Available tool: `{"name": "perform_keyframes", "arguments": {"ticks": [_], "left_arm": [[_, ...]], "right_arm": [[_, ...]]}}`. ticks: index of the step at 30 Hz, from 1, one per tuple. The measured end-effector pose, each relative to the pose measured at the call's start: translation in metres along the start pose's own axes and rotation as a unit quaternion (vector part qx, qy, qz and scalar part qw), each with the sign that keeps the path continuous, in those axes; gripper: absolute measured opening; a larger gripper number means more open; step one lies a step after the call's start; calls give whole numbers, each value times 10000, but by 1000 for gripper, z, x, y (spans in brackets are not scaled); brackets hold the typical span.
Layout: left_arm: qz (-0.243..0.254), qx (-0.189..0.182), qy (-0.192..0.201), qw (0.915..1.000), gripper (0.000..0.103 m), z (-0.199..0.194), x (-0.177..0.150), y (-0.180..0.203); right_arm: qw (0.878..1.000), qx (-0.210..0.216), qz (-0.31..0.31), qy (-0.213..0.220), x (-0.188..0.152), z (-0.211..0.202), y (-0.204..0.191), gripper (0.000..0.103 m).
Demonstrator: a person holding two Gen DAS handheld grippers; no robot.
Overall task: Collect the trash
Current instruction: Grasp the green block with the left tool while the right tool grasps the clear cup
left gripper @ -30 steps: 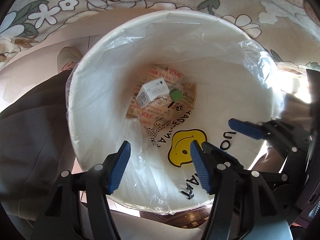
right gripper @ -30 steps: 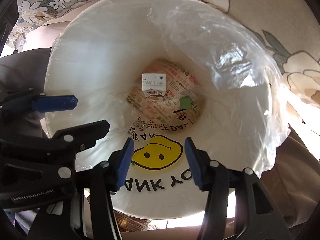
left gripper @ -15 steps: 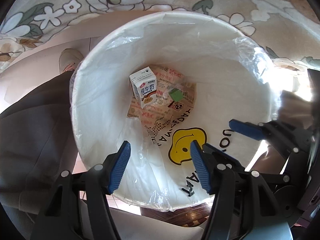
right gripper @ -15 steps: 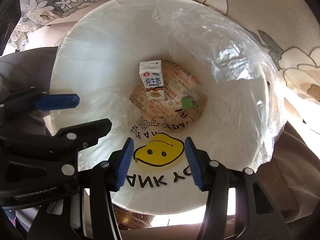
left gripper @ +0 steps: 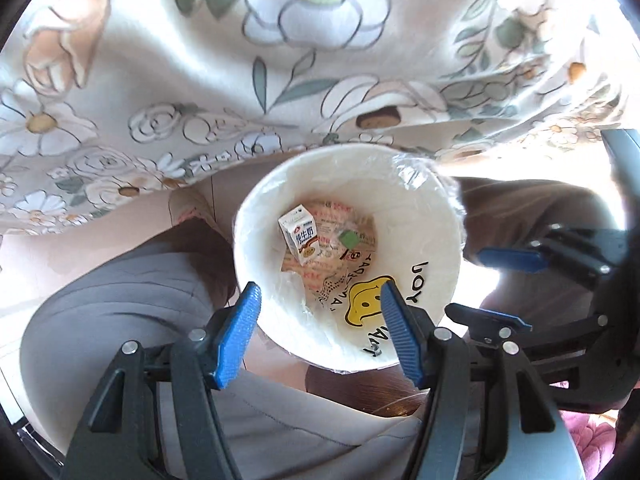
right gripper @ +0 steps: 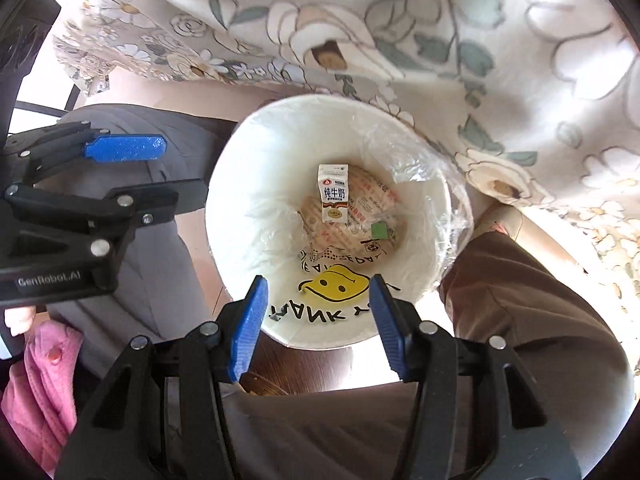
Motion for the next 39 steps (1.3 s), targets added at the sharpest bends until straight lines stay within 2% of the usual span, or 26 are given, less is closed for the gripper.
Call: {"name": "perform_keyframes", "arguments": {"ticks": [5,10,15,21,27,33,39], "left_arm": [[131,145,474,9987,64,-51,-6,5],[243,336,1071,9934,66,-108,-10,15],[218,348,1673,9851,70,-165,-7,16],[116,288,2218,9746,73,-225,11,9],[-229,227,2500,9677,74,-261,50,-5],[-645,81,2622,9628,76,-283,103,-25],[-1282,-165,2606,9568,77,-289,168,-62]], "right_arm": [[9985,-60,-120,528,-16,-60,-7,54],[9933,-174,-284,1107,-28,-126,-15,54],[9825,-424,-487,1745,-36,-195,-19,54],[9650,-645,-645,2460,-32,-273,-23,54],[9505,-820,-732,2907,0,-331,-20,54],[9369,-1067,-727,3248,61,-370,-14,58],[9316,-935,-442,3485,131,-409,7,64]]}}
Point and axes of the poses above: each gripper's, at about its wrist camera, not at the fingertips, and z roughly the way its jaws point, y to its right, x to its top, the point moved 3 cm from there along z, roughly the way its jaws point, and after that the axes turned 12 degrees about -y, right-handed, at the moved point
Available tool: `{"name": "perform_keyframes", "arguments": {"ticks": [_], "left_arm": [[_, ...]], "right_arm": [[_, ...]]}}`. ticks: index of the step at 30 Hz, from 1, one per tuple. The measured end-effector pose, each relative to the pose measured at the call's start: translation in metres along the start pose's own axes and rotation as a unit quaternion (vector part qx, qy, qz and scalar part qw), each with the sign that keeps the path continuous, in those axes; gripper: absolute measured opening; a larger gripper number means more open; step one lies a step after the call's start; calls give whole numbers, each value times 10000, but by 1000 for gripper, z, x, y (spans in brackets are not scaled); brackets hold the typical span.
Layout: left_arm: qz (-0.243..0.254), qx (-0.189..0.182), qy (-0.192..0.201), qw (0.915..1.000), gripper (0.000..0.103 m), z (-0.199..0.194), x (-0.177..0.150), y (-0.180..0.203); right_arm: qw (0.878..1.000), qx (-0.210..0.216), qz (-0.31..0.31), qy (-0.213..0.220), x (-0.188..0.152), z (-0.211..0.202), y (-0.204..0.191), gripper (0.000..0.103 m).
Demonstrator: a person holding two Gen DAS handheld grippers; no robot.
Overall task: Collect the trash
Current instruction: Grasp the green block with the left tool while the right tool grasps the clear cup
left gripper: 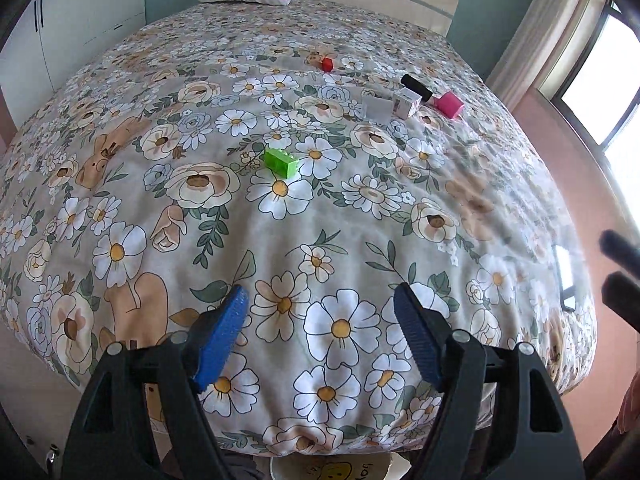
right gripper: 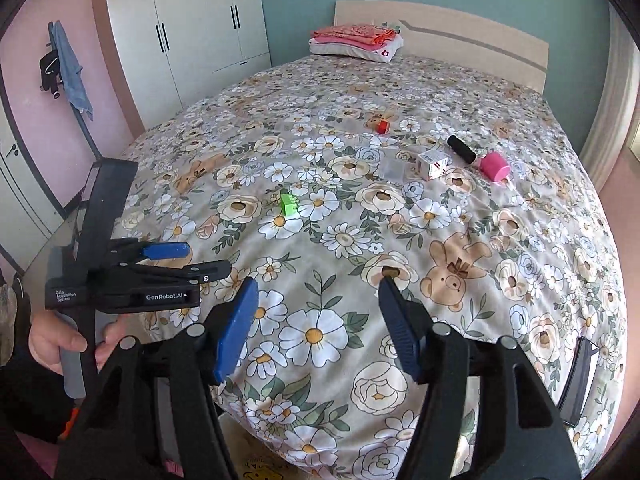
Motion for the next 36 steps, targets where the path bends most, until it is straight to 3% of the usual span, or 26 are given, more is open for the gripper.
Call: {"name": "perform_keyframes", "arguments": {"ticks": [11,20,25,31,36], "left_arm": [[-1173,-214,-304,9924,82,69,90,-36],[-1790,-188,-536,9822,85,120,136,-49],[-1953,-16,-667,9785,85,148,149,-55],[-1873,438,-604,9795,86,169,156,-53],[-1668,663,-491,9825,84,173,157,-49]], "right_arm": [[9952,-409,860,-244,134,97,66,70],[9786,-791,1720,-807,218,211,117,71],[9618,-762,2291,-1291,237,283,140,71],[9428,-728,2735,-1759,236,349,155,71],[9437,-681,2768,-1677,228,368,160,67]]}}
Point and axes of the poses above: each gripper's, at about its wrist camera, not at the fingertips, and z roughly the way its jaws point, y to its right, x to its top, the point moved 3 cm from there along z, roughly the way its jaws point, and after that the axes turned 12 degrees about -y, right-handed, at the moved point
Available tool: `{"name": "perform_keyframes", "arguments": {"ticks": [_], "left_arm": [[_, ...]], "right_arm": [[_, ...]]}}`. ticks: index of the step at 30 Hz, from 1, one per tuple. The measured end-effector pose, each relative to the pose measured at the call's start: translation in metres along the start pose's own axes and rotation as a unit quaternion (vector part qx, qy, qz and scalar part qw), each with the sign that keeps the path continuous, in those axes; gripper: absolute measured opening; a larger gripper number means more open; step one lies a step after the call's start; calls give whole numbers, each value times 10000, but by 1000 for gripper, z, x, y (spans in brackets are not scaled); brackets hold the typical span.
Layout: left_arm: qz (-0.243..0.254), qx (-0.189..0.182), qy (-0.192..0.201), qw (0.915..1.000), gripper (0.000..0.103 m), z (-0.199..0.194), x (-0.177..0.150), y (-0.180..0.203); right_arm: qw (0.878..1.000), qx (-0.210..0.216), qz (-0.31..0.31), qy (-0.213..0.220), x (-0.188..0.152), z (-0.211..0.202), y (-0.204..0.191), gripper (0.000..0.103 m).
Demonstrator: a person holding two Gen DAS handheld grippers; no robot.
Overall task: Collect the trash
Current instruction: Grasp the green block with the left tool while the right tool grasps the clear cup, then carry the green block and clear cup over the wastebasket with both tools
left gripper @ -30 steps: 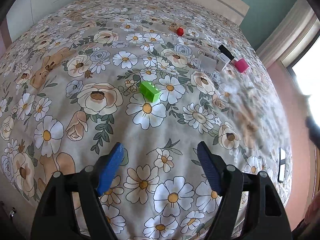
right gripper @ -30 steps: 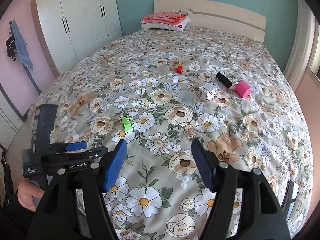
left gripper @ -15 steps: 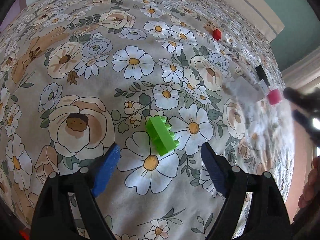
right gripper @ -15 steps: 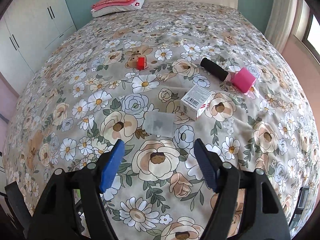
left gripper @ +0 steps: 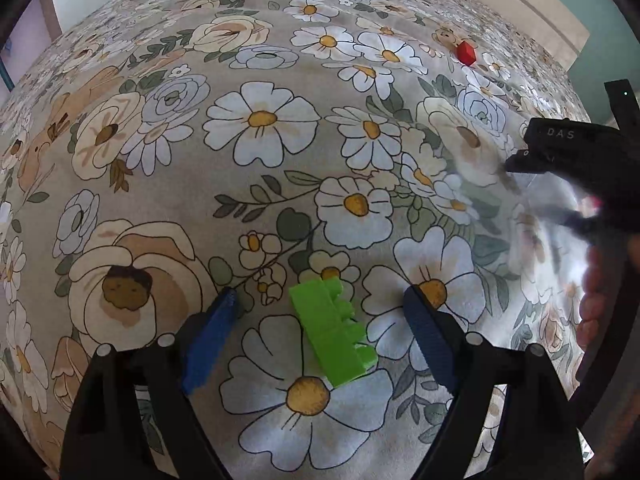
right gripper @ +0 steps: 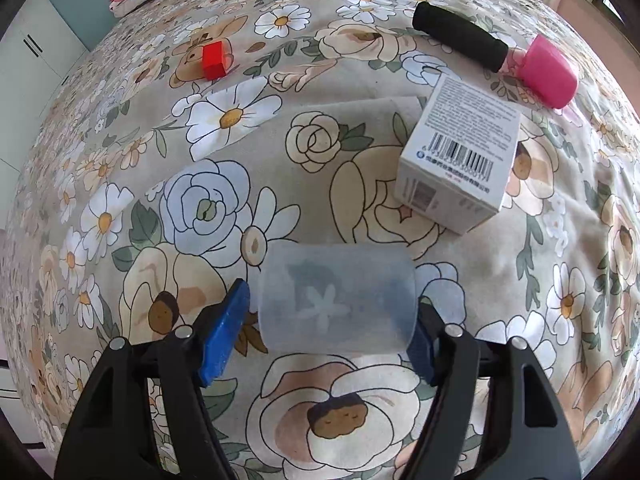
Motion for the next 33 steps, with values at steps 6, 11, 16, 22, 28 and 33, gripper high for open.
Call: {"name": "perform_keyframes", "arguments": {"ticks": [6,11,16,22,28,33], "left_arm": [[334,-9,80,9994,23,-7,-2,-3],[419,-239,-25,9988,23,-21,-8,-13],[543,-280,136,9980,23,-56,-23,-13],[768,-312,542,9951,23,-123,-44,-7],[974,-331,1034,9893,23,-195,-70,-1],[1152,-238,1474,9821,23,-251,-95,1]], "right_arm": [[9998,69,-178,41,-8,-7,6,54],[9992,275,-242,150,-24,-36,11,54],[9977,396,-365,400,-45,-85,13,54],[9938,497,-550,827,-76,-163,17,54],[9875,566,-693,1296,-120,-247,27,54],[9803,573,-837,1695,-161,-311,38,54]]}}
Point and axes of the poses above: each gripper's, at about its wrist camera, not at the fingertips, and z roughly the way its jaws point, y to its right, x to its top, the point moved 3 cm from there along z, roughly the way its jaws point, and after that the axes turned 12 degrees about -y, right-handed, at the moved point
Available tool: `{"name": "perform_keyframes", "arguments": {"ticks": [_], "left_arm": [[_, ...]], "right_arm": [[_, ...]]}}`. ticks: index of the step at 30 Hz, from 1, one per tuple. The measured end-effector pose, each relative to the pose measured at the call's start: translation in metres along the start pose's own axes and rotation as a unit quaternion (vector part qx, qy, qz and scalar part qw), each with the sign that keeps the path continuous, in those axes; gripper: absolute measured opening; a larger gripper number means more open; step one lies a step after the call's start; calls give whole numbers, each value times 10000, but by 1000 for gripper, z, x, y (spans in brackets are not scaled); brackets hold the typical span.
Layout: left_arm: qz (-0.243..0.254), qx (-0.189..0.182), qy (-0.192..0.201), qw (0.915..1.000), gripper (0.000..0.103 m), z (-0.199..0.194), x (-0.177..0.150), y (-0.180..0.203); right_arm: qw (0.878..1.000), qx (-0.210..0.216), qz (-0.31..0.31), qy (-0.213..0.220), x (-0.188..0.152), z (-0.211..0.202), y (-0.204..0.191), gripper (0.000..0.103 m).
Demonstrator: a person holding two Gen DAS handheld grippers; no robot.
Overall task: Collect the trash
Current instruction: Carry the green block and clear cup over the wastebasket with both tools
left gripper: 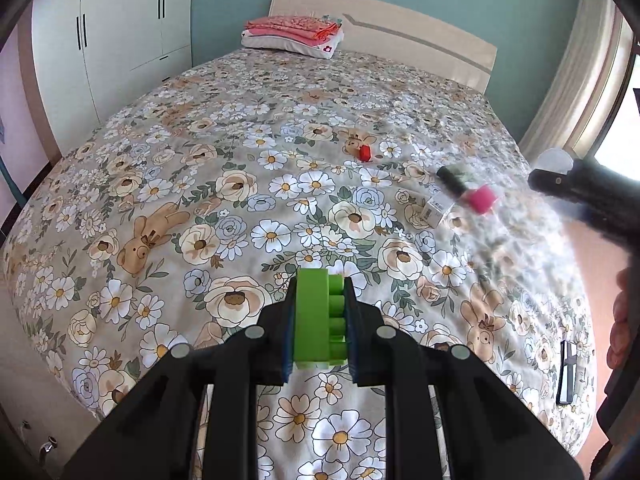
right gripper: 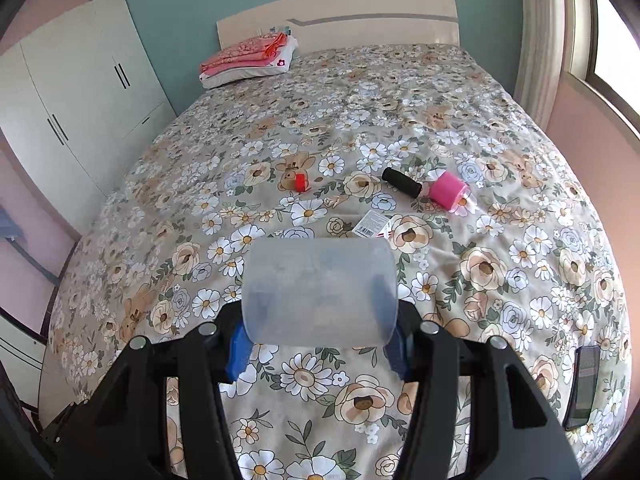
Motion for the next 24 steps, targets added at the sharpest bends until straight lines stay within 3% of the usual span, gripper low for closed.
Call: {"name": "perform_keyframes", "arguments": {"ticks": [16,24], "left_arm": [[518,162,1229,9909,23,-173,-66,17],[778,211,1759,9811,23,-238,-111,17]], "right_arm": [[9929,-150,-538,1051,-111,-209,2,54],[9855,-324,-919,1387,-186,-271,2,54]]}}
Point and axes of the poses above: each gripper's, at about its wrist camera, not at the fingertips, and z roughly the way its jaws point, y to its right, x to its top, the point moved 3 cm from there along z, roughly the way its jaws point, and after that the axes turned 12 degrees about -y, right-handed, at the moved point
